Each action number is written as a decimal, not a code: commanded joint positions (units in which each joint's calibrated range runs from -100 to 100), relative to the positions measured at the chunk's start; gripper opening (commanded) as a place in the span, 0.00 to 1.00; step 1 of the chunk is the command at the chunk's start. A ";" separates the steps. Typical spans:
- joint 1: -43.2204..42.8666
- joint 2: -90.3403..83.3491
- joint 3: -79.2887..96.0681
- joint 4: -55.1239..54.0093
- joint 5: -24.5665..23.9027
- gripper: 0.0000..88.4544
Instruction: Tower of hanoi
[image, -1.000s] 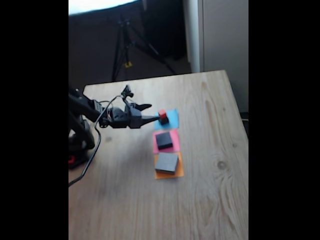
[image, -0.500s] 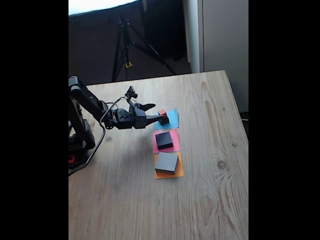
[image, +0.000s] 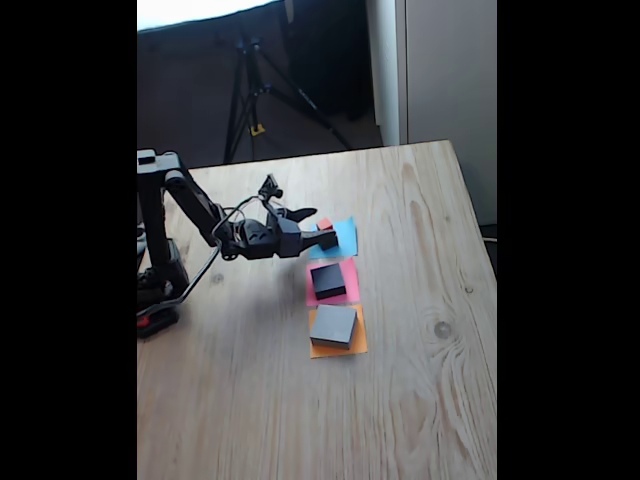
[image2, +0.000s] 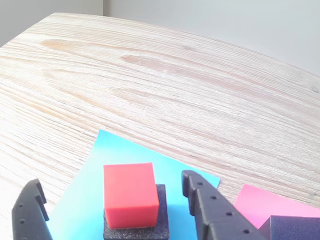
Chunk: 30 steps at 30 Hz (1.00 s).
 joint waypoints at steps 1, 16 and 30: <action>-1.37 0.91 -1.88 -2.98 0.69 0.36; -2.03 4.62 -4.88 -4.35 0.69 0.31; -2.20 5.60 -5.52 -4.27 0.69 0.25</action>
